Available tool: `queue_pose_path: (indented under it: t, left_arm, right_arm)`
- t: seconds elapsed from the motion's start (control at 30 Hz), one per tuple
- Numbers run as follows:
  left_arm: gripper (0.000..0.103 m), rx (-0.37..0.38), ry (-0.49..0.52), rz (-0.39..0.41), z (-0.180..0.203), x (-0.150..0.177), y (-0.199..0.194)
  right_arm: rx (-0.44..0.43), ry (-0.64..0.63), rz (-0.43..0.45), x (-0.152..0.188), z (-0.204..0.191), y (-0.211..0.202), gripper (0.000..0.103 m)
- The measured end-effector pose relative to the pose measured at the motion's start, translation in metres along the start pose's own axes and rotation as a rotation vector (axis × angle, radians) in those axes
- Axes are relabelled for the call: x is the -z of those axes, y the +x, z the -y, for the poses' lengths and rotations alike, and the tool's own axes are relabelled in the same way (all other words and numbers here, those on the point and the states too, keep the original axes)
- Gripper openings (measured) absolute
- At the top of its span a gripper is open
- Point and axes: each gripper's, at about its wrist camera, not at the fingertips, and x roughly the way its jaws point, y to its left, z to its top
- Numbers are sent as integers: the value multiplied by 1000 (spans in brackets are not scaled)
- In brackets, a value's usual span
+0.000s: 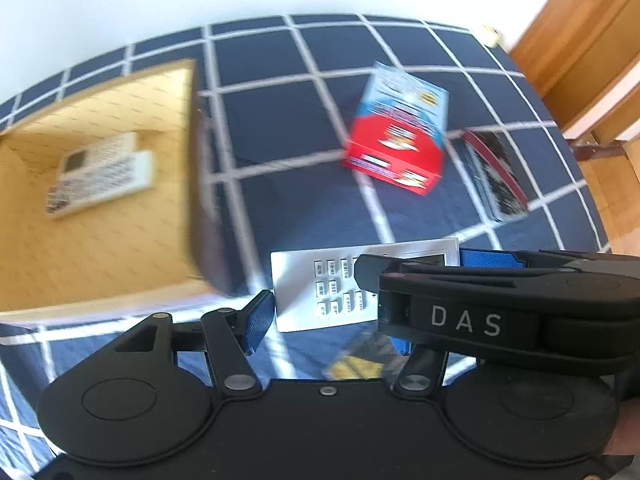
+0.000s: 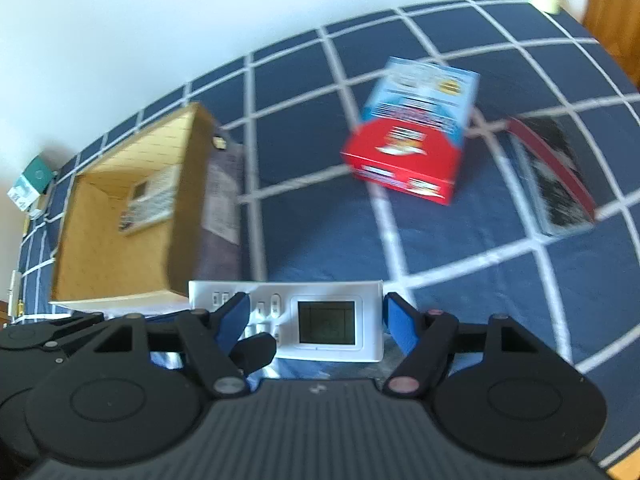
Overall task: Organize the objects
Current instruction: 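Lift and carry the LCD remote with the right tool over the box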
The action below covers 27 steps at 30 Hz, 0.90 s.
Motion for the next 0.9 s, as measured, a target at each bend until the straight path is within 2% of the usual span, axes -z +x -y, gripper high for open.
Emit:
queue_pose_path:
  t: [0.13, 0.5, 0.9]
  left_arm:
    - [57, -11, -15, 22, -40, -4, -16]
    - [57, -35, -66, 50, -133, 0, -42]
    - [57, -43, -156, 41, -214, -1, -42]
  right_arm:
    - [-15, -25, 11, -7, -47, 8, 73]
    - [-40, -82, 16, -7, -145, 29, 73]
    - [-55, -151, -27, -11, -222, 70, 73]
